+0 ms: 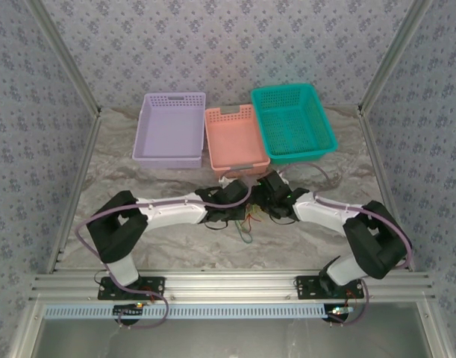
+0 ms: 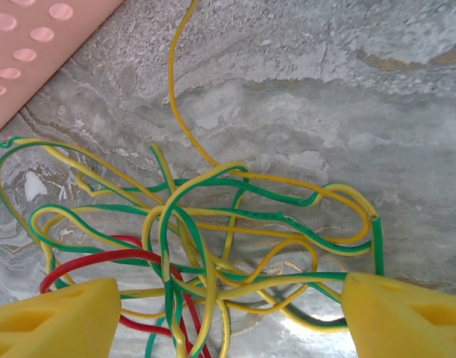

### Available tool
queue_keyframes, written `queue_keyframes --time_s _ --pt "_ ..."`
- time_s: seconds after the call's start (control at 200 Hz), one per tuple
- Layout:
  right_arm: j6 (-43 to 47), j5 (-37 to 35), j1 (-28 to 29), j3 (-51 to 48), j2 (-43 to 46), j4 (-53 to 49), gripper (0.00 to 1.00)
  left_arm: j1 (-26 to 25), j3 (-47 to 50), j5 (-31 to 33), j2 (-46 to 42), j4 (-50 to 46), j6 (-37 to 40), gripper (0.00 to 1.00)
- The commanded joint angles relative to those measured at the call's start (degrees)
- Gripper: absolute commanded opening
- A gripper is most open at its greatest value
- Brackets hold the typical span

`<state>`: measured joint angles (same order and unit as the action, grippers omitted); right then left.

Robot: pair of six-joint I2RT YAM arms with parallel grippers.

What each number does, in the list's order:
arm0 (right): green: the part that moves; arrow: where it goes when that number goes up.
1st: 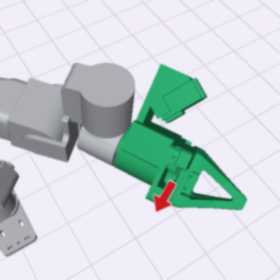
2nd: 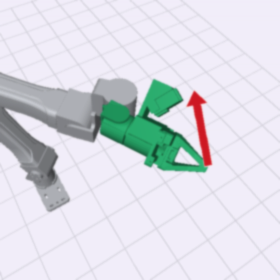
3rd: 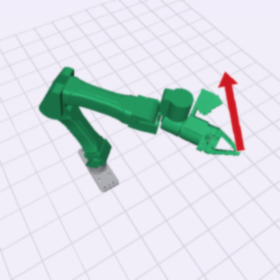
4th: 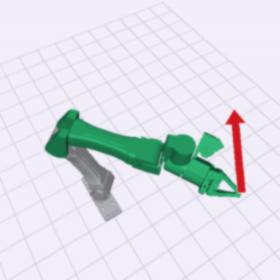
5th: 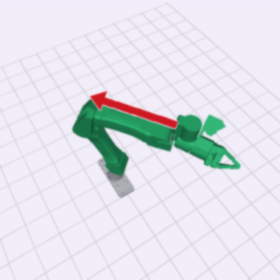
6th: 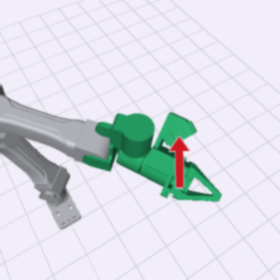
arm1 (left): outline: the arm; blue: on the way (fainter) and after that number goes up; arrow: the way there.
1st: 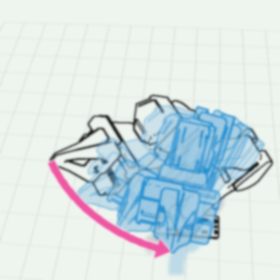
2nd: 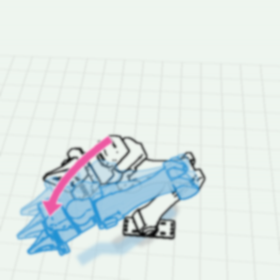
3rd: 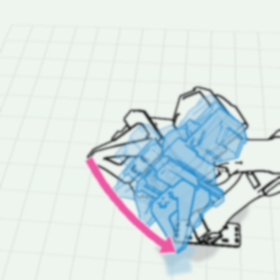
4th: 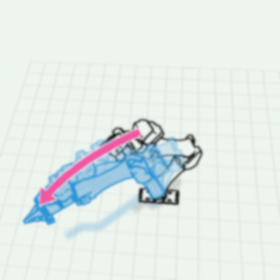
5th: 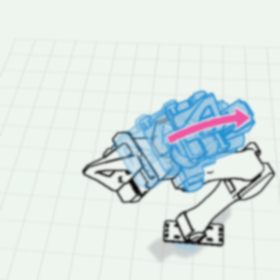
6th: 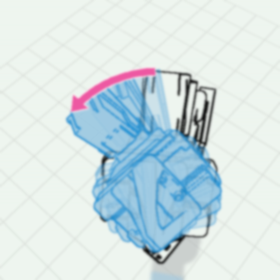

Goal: Untangle the cables

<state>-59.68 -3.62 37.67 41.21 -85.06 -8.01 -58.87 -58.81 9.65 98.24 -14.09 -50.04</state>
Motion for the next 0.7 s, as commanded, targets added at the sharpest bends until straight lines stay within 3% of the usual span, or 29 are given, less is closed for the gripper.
queue_keyframes --time_s 0.0,0.26,0.355,0.455,0.695 --pt "-2.8 1.6 1.1 0.7 -3.1 0.1 0.79 0.0 3.1 -2.6 -4.0 4.7 1.6 0.00" --pt "-6.4 0.1 3.4 2.4 -8.7 2.7 0.59 0.3 7.6 -4.4 -10.7 8.4 2.1 0.00" --pt "-8.3 -2.4 3.9 2.2 -9.6 3.3 0.36 0.5 8.9 -5.2 -13.9 9.1 2.1 0.00" --pt "-9.3 -5.8 3.4 1.0 -9.3 3.1 0.00 0.8 9.5 -5.7 -19.0 7.5 2.0 0.00" --pt "-6.9 -9.1 -3.0 -3.2 -3.4 -1.1 0.00 4.2 10.6 -4.5 -36.3 -2.4 2.2 0.00"
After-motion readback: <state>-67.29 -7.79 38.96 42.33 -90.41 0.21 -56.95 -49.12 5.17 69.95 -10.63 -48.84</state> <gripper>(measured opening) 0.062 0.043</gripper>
